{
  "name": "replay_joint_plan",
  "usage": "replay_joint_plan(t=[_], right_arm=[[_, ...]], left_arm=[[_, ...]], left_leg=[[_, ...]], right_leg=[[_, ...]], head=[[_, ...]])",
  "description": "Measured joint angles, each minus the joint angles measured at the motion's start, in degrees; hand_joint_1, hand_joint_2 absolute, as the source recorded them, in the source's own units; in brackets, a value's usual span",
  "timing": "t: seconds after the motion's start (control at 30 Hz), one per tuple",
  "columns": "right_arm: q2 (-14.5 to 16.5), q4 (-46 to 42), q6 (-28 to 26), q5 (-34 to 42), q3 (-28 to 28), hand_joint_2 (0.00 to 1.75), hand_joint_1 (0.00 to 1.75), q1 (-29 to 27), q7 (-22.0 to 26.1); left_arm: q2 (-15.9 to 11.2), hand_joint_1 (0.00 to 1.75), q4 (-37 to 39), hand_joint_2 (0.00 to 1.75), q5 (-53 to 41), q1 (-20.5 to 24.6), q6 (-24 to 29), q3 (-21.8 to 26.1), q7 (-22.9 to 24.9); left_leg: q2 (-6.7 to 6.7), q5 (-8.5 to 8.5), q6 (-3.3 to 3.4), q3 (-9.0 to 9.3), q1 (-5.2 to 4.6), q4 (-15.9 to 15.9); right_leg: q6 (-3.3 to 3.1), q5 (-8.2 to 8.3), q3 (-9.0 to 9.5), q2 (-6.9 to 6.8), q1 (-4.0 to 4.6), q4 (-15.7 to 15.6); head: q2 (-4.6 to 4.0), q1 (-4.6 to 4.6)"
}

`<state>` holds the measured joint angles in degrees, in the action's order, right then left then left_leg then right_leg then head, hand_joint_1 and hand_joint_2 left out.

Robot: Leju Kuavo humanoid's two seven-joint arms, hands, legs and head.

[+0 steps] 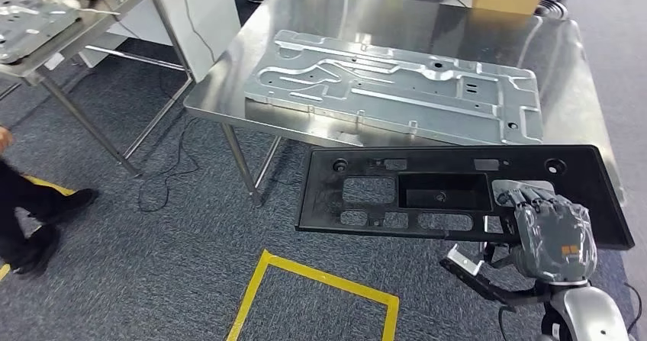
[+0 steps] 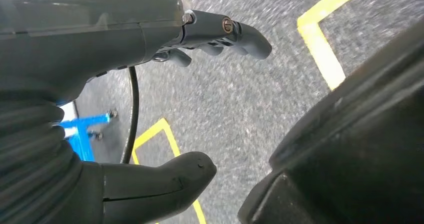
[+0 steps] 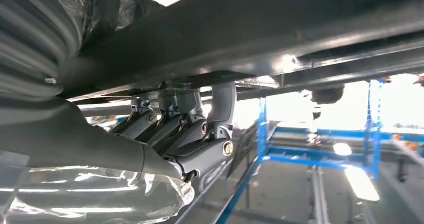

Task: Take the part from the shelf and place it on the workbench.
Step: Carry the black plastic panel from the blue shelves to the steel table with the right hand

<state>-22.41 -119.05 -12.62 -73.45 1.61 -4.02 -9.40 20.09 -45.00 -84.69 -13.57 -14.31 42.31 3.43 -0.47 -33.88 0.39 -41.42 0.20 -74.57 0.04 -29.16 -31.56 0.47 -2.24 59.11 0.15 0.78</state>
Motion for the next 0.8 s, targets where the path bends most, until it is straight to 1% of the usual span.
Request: replay_joint_plan(t=[0.03, 0.07, 0.1, 0.13, 0.17, 0.2, 0.27, 0.33, 0.47, 0.53, 0.6, 0.8], right_arm=[[-0.4, 0.3, 0.5, 0.3, 0.2, 1.75, 1.57, 0.9, -0.1], [-0.7, 0.5, 0.8, 0.5, 0.3, 1.75, 1.57, 1.7, -0.1], [-1.0, 0.7, 0.9, 0.6, 0.4, 1.75, 1.57, 2.4, -0.2], [-1.3, 0.9, 1.0, 0.7, 0.4, 1.75, 1.57, 3.0, -0.2], [-1.5, 1.0, 1.1, 0.7, 0.5, 1.75, 1.57, 3.5, -0.3], [-1.7, 1.2, 1.2, 0.7, 0.6, 1.75, 1.57, 4.0, -0.4], [-2.1, 1.5, 1.4, 0.8, 0.8, 1.75, 1.57, 4.6, -0.7], [-2.5, 1.9, 1.6, 0.8, 0.9, 1.75, 1.57, 5.0, -0.8], [-2.9, 2.3, 1.7, 1.0, 1.1, 1.75, 1.57, 5.5, -0.9], [-3.0, 2.4, 1.7, 1.0, 1.1, 1.75, 1.57, 5.6, -0.9], [-3.1, 2.5, 1.7, 1.0, 1.1, 1.75, 1.57, 5.6, -0.9], [-3.3, 2.6, 1.7, 1.0, 1.2, 1.75, 1.57, 5.6, -0.9]], left_arm=[[0.0, 0.0, -0.1, 1.75, 0.3, -0.1, 0.0, -0.1, 0.1], [0.0, 0.0, -0.2, 1.75, 0.5, -0.2, -0.1, -0.3, 0.3], [0.0, 0.0, -0.4, 1.75, 0.7, -0.3, -0.1, -0.4, 0.3], [0.0, 0.0, -0.5, 1.75, 0.8, -0.4, -0.1, -0.6, 0.4], [0.0, 0.0, -0.6, 1.75, 1.0, -0.5, -0.1, -0.7, 0.5], [0.0, 0.0, -0.6, 1.75, 1.3, -0.6, -0.1, -0.8, 0.6], [0.1, 0.0, -0.7, 1.75, 1.8, -0.8, -0.1, -1.2, 0.8], [0.2, 0.0, -0.9, 1.75, 2.1, -1.0, -0.2, -1.7, 1.0], [0.3, 0.0, -1.2, 1.75, 2.5, -1.2, -0.2, -2.3, 1.2], [0.3, 0.0, -1.3, 1.75, 2.5, -1.2, -0.2, -2.5, 1.3], [0.3, 0.0, -1.4, 1.75, 2.5, -1.2, -0.2, -2.6, 1.4], [0.3, 0.0, -1.8, 1.75, 2.6, -1.5, -0.2, -3.1, 1.4]], left_leg=[[0.11, 0.67, -0.1, -0.52, 0.17, -0.5], [0.15, 2.39, -0.11, 0.19, 0.29, 1.4], [0.2, 4.73, -0.01, 1.9, 0.37, 5.1], [0.27, 6.44, 0.15, 3.88, 0.37, 9.0], [0.31, 7.57, 0.36, 5.48, 0.27, 12.2], [0.33, 8.1, 0.46, 6.45, 0.23, 14.2], [0.22, 8.1, 0.45, 6.82, 0.12, 15.1], [0.14, 8.03, 0.49, 6.84, 0.06, 15.2], [0.13, 7.72, 0.99, 6.97, 0.01, 15.2], [0.14, 7.61, 1.17, 7.04, 0.01, 15.2], [0.14, 7.56, 1.26, 7.07, 0.0, 15.2], [0.15, 7.49, 1.4, 7.15, -0.04, 15.2]], right_leg=[[0.1, -0.17, 0.17, -0.46, -0.01, 0.0], [0.23, -0.37, 0.44, -0.84, -0.02, 0.0], [0.4, -0.61, 0.81, -1.15, -0.03, 0.0], [0.58, -0.86, 1.14, -1.41, 0.0, 0.0], [0.84, -1.09, 1.37, -1.57, 0.1, 0.0], [1.06, -1.3, 1.5, -1.7, 0.26, 0.0], [1.08, -1.45, 1.6, -1.79, 0.44, 0.0], [0.92, -1.38, 1.85, -1.81, 0.37, -0.4], [1.25, -1.25, 2.4, -1.82, 0.36, -1.2], [1.54, -1.21, 2.58, -1.81, 0.36, -1.5], [1.75, -1.18, 2.66, -1.81, 0.35, -1.6], [2.04, -1.16, 2.68, -1.81, 0.35, -1.7]], head=[[0.0, 0.0], [0.0, 0.01], [0.0, 0.01], [0.0, 0.0], [0.0, 0.0], [0.0, -0.01], [0.0, 0.0], [0.0, -0.01], [0.0, -0.02], [0.0, -0.02], [0.0, -0.02], [0.0, -0.02]])
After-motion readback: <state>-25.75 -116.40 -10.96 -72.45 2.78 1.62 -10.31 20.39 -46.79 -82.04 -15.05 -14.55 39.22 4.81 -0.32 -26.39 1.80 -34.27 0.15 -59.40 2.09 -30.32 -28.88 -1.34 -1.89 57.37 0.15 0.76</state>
